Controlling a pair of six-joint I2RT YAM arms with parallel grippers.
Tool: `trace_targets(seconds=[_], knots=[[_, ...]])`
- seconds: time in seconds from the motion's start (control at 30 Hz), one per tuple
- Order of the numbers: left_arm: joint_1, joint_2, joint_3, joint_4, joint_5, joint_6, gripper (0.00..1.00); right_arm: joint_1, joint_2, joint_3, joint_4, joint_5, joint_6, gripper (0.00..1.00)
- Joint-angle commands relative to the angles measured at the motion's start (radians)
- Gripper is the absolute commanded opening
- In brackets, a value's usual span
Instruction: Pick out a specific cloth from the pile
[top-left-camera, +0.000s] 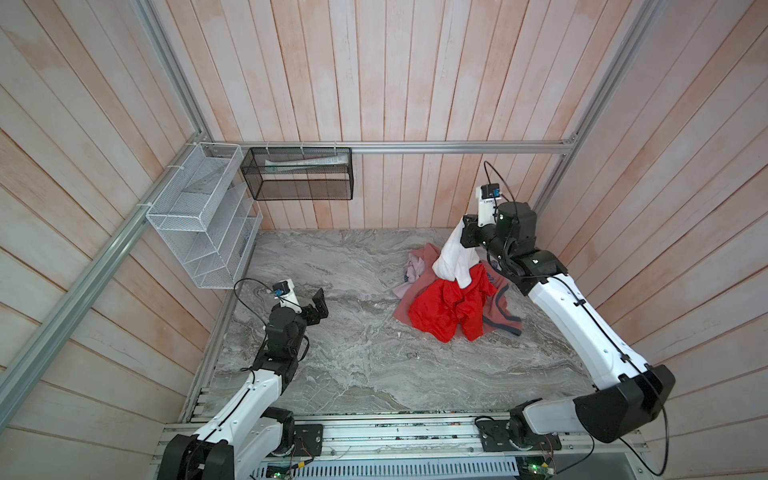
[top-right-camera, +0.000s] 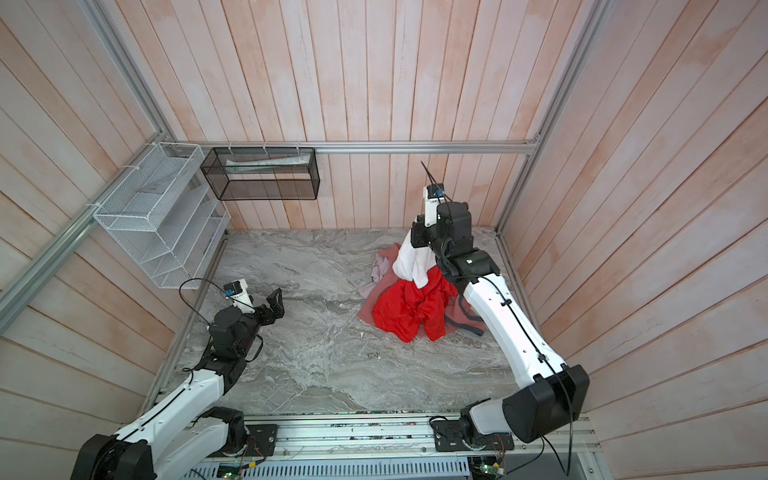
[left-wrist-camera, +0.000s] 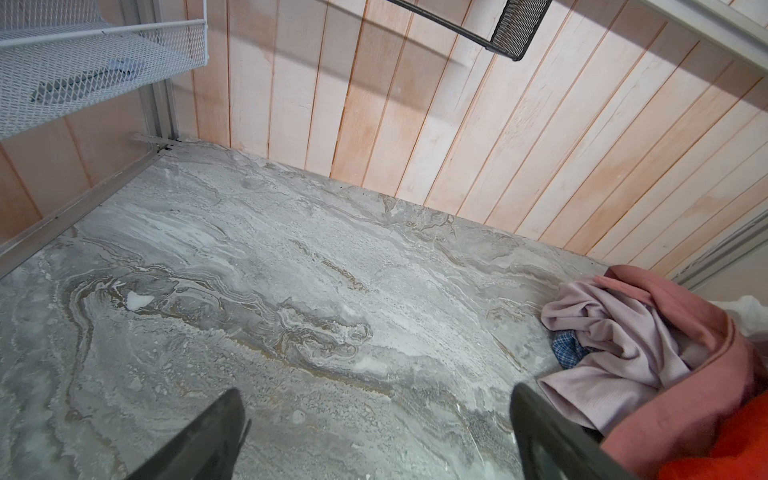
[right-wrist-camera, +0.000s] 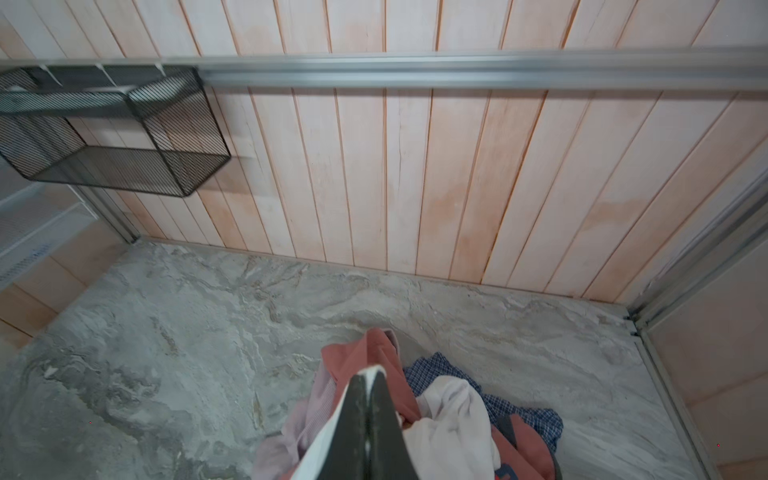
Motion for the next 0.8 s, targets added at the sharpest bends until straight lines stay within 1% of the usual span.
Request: trace_targets(seconds=[0.0,0.13,0.23,0.33,0.4,0.43,0.53,0.57,0.6,0.63,0.77], knots=[[0.001,0.009,-0.009,0.005,0.008,-0.004,1.00,-0.049,0.034,-0.067,0.094,0.013,-0.036,0.00],[0.000,0.011,-0.007,0.004,0.008,-0.004,1.00,-0.107,0.104,-0.114,0.154,0.027,-0.067,0.00],[0.001,0.016,-0.003,0.006,0.010,-0.003,1.00,-0.158,0.168,-0.115,0.178,-0.028,-0.077,0.00],[0.000,0.023,-0.001,0.005,0.010,-0.004,1.00,-0.165,0.220,-0.105,0.199,-0.043,-0.131,0.00],[0.001,0.026,0.002,0.004,0.010,-0.004,1.00,-0.179,0.257,-0.078,0.180,-0.064,-0.109,0.00],[0.001,0.029,0.004,0.002,0.009,-0.003,1.00,-0.195,0.276,-0.064,0.165,-0.108,-0.088,0.01],[0.000,0.031,0.005,0.001,0.008,-0.004,1.00,-0.220,0.318,-0.039,0.112,-0.244,-0.050,0.27],[0.001,0.030,0.005,0.001,0.007,-0.003,1.00,-0.217,0.325,-0.036,0.097,-0.267,-0.054,0.34],[0.000,0.030,0.005,0.003,0.005,-0.004,1.00,-0.213,0.330,-0.036,0.085,-0.284,-0.054,0.44],[0.000,0.031,0.005,0.005,0.004,-0.004,1.00,-0.211,0.335,-0.041,0.076,-0.285,-0.055,0.52],[0.000,0.036,0.007,0.007,0.008,-0.001,1.00,-0.218,0.367,-0.027,0.014,-0.256,-0.081,0.52]])
